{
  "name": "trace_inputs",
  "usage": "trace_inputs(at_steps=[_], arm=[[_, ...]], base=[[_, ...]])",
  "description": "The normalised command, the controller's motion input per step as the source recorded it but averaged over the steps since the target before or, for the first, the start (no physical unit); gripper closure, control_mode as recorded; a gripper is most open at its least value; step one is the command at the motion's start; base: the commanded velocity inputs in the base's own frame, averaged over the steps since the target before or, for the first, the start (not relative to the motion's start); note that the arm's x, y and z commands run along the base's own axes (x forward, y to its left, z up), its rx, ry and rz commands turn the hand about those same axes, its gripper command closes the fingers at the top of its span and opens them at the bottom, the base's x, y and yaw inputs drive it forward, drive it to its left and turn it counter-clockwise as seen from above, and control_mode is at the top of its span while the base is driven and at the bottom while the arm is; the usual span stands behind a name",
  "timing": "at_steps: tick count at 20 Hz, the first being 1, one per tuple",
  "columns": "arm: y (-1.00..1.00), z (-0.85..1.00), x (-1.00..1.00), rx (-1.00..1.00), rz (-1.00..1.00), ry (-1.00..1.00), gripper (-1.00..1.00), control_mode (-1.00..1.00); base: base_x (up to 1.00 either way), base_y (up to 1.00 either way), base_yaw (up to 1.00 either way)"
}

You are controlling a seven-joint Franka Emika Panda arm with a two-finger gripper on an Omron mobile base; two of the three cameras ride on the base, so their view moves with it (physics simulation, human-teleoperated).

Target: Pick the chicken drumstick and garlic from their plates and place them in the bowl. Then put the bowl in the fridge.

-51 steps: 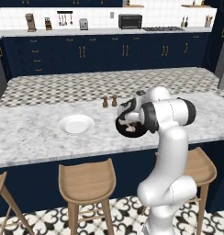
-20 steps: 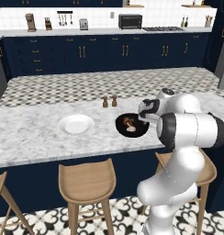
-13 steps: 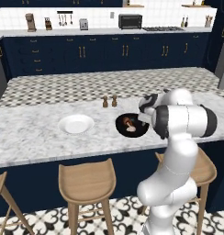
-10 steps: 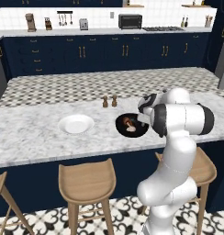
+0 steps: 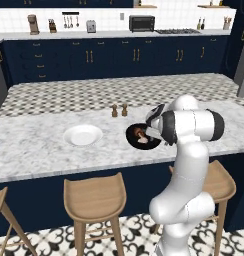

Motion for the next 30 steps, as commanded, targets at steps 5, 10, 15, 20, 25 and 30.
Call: trace_inputs(at_steps=[5,10,15,20,25,30], arm=[[0.09,-0.11,0.01,0.0,0.0,0.0,1.0,-1.0],[0.0,0.0,0.0,0.0,-0.01,0.0,1.0,-1.0],[0.08,0.04,-0.08,0.0,-0.1,0.0,1.0,-1.0],[0.01,0.47,-0.54,0.0,-0.24,0.0,1.0,-1.0],[0.05,0.61,-0.48,0.0,-0.26,0.0,1.0,-1.0],[0.05,0.41,-0.61,0.0,-0.51,0.0,1.0,-1.0]], base=[[0.0,0.0,0.0],[0.0,0.0,0.0],[0.0,0.0,0.0],[0.0,0.0,0.0],[0.0,0.0,0.0],[0.0,0.0,0.0]])
